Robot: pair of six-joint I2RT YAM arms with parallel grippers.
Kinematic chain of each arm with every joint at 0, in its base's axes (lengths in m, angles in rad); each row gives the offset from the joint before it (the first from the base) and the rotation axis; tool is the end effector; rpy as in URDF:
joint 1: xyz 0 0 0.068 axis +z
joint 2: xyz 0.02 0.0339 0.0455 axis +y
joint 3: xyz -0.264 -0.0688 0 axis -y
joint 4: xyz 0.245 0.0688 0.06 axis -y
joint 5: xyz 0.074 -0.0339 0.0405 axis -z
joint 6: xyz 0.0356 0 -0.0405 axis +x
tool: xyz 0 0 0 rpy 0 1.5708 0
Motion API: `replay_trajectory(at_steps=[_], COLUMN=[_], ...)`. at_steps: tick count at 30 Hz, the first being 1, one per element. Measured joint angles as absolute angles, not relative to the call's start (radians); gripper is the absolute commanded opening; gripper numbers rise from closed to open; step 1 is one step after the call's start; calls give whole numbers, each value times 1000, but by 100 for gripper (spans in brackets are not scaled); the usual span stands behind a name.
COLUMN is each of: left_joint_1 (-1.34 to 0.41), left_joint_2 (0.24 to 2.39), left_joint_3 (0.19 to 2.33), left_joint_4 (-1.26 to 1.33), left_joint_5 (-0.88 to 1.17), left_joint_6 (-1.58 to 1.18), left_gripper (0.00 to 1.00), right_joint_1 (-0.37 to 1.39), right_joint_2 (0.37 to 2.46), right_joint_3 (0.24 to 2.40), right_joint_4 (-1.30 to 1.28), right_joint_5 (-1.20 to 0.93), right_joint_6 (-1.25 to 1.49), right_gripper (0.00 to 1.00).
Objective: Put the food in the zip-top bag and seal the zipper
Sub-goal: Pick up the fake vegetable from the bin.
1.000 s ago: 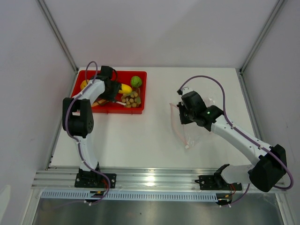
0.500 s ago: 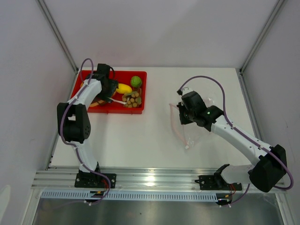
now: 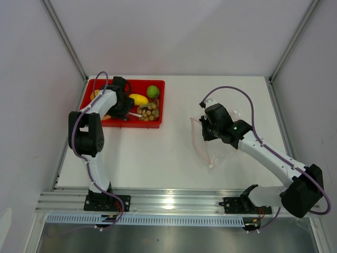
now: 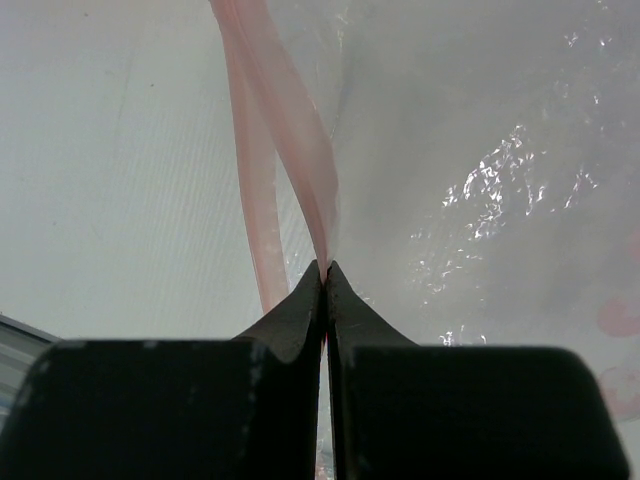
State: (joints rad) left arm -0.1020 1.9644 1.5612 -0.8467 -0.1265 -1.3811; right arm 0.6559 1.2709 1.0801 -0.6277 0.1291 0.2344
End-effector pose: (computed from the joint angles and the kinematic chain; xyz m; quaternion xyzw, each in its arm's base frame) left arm 0.4030 -0.0367 0.2126 -0.5961 0.7844 -0.0617 0.1597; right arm 0.2157 0.1602 0.2984 -0.1710 0.9126 0.1037 0.3567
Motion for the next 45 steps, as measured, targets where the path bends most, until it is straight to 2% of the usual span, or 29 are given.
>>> replay_trajectory(at_steps=[4, 5, 8, 13, 14, 25, 38, 45], left_joint_1=[-102, -102, -102, -102, -102, -97, -100, -211], left_joint_2=[1990, 2002, 2034, 2043, 2043, 1964, 1337, 1086], left_joint_3=[1575, 1585, 1610, 1610, 1610, 1552, 1166, 1031], left_joint_4=[-841, -838, -830, -817, -810, -799, -776, -622], left_joint_5=[-121, -120, -112, -93, -90, -72, -32, 179], left_joint_6=[-1380, -1380, -1375, -1356, -1353, -1304, -1229, -987], left_gripper=[66, 56, 35, 14, 2, 1, 1, 1], right_joint_1=[656, 656, 656, 656, 656, 656, 641, 608], right_joint_2=[1270, 1269, 1266, 1258, 1256, 1248, 1234, 1235], right_joint_3=[1079, 1078, 1078, 1078, 1078, 1079, 1146, 1197], right_joint_4=[-627, -628, -628, -629, -629, -637, -690, -694], right_joint_5=[126, 126, 126, 126, 126, 130, 135, 117], right_joint_6=[234, 234, 234, 234, 234, 236, 260, 260], right_gripper=[0, 0, 0, 0, 0, 0, 0, 0])
